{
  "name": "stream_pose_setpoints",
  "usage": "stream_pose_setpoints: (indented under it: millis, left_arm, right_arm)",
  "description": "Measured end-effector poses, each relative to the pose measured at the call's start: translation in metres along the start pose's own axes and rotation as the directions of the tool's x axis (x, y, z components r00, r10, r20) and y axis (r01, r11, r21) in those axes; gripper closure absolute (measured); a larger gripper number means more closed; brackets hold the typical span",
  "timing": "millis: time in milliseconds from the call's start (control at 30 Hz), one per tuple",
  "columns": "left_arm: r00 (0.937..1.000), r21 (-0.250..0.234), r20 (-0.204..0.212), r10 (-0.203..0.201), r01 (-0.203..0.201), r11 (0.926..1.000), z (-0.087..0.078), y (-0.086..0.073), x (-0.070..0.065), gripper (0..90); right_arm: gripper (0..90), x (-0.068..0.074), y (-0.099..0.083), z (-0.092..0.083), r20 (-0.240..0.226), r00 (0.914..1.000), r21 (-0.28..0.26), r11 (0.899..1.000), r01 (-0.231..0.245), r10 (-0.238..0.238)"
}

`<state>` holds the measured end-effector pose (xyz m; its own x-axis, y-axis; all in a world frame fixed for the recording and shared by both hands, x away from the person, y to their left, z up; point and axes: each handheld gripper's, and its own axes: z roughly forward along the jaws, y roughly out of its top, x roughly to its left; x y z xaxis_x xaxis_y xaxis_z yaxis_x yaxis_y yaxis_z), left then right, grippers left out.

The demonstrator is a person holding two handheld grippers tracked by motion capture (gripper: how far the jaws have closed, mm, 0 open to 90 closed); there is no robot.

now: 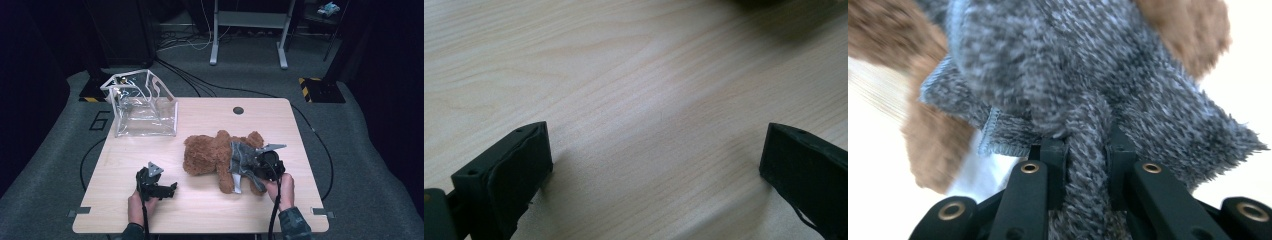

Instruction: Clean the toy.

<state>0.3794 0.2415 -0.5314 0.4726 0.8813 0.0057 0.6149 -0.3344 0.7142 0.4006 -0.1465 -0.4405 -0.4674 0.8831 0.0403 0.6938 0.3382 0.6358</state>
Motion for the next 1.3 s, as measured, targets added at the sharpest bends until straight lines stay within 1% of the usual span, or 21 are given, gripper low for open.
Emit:
stream_pose_setpoints:
  millis: [100,133,167,200,233,300,367,433,467,500,600,633,733,833,933,967,1033,1067,1133,1167,1300]
  left_arm:
    - [1.0000,0.000,0.000,0.000,0.000,1.0000,0.000,0.000,0.000,0.0]
    - [1.0000,0.000,0.000,0.000,0.000,1.0000,0.000,0.000,0.000,0.0]
    - [1.0000,0.000,0.000,0.000,0.000,1.0000,0.000,0.000,0.000,0.0]
    - [1.0000,-0.001,0.000,0.000,0.000,1.0000,0.000,0.000,0.000,0.0]
    - [1.0000,0.000,0.000,0.000,0.000,1.0000,0.000,0.000,0.000,0.0]
    - [1.0000,0.000,0.000,0.000,0.000,1.0000,0.000,0.000,0.000,0.0]
    - [1.0000,0.000,0.000,0.000,0.000,1.0000,0.000,0.000,0.000,0.0]
    - [1.0000,0.000,0.000,0.000,0.000,1.0000,0.000,0.000,0.000,0.0]
    - [1.0000,0.000,0.000,0.000,0.000,1.0000,0.000,0.000,0.000,0.0]
    - [1.0000,0.000,0.000,0.000,0.000,1.0000,0.000,0.000,0.000,0.0]
    - [1.0000,0.000,0.000,0.000,0.000,1.0000,0.000,0.000,0.000,0.0]
    - [1.0000,0.000,0.000,0.000,0.000,1.0000,0.000,0.000,0.000,0.0]
    - [1.0000,0.005,0.002,0.008,-0.008,1.0000,0.000,0.000,0.001,0.0]
    - [1.0000,0.005,0.002,0.007,-0.007,1.0000,0.000,0.000,0.000,0.0]
    - [1.0000,0.005,0.002,0.007,-0.007,1.0000,0.000,0.000,0.000,0.0]
    - [1.0000,0.000,0.000,0.000,0.000,1.0000,0.000,0.000,0.000,0.0]
    - [1.0000,0.000,0.000,0.000,0.000,1.0000,0.000,0.000,0.000,0.0]
    - [1.0000,0.000,0.000,0.000,0.000,1.0000,0.000,0.000,0.000,0.0]
    - [1.0000,0.000,0.000,0.001,-0.001,1.0000,0.000,0.000,0.000,0.0]
    - [1.0000,0.000,0.000,0.001,-0.001,1.0000,0.000,0.000,0.000,0.0]
    - [1.0000,0.000,0.000,0.001,-0.001,1.0000,0.000,0.000,0.000,0.0]
  right_arm:
    - [76.3,-0.004,-0.005,0.003,0.001,0.9999,0.003,1.000,-0.010,0.010]
    - [76.2,-0.004,-0.004,0.002,-0.002,1.0000,0.000,1.000,-0.002,0.002]
    - [76.2,-0.004,-0.003,0.001,-0.002,1.0000,-0.003,1.000,-0.006,0.006]
    - [76.2,-0.002,-0.001,-0.001,-0.006,0.9999,-0.013,1.000,-0.015,0.015]
    - [76.3,-0.001,0.000,-0.003,-0.007,1.0000,-0.018,1.000,-0.002,0.002]
    - [76.2,0.002,0.005,-0.008,-0.021,0.9998,-0.041,0.999,-0.003,0.002]
    - [76.3,0.006,0.011,-0.013,-0.031,0.9995,-0.066,0.998,0.003,-0.005]
    - [76.3,0.013,0.018,-0.017,-0.037,0.9991,-0.085,0.996,0.019,-0.023]
    - [76.3,0.016,0.022,-0.019,-0.042,0.9983,-0.100,0.994,0.037,-0.041]
    - [76.3,0.020,0.026,-0.020,-0.048,0.9979,-0.108,0.993,0.038,-0.043]
    - [76.3,0.034,0.039,-0.019,-0.062,0.9954,-0.124,0.990,0.064,-0.072]
    - [76.3,0.038,0.043,-0.018,-0.062,0.9938,-0.129,0.988,0.083,-0.092]
    - [76.3,0.055,0.057,-0.009,-0.066,0.9882,-0.125,0.984,0.129,-0.138]
    - [76.2,0.064,0.066,0.001,-0.060,0.9854,-0.115,0.982,0.152,-0.159]
    - [76.0,0.072,0.072,0.016,-0.061,0.9833,-0.082,0.983,0.166,-0.172]
    - [76.0,0.073,0.073,0.019,-0.061,0.9834,-0.070,0.984,0.166,-0.171]
    - [76.0,0.074,0.073,0.027,-0.049,0.9827,-0.049,0.983,0.176,-0.179]
    - [76.1,0.074,0.072,0.030,-0.052,0.9838,-0.042,0.985,0.169,-0.172]
    - [76.2,0.071,0.071,0.033,-0.057,0.9844,-0.042,0.986,0.164,-0.166]
    - [76.2,0.070,0.070,0.033,-0.058,0.9857,-0.046,0.987,0.156,-0.158]
    - [76.3,0.068,0.069,0.029,-0.054,0.9840,-0.040,0.985,0.168,-0.170]
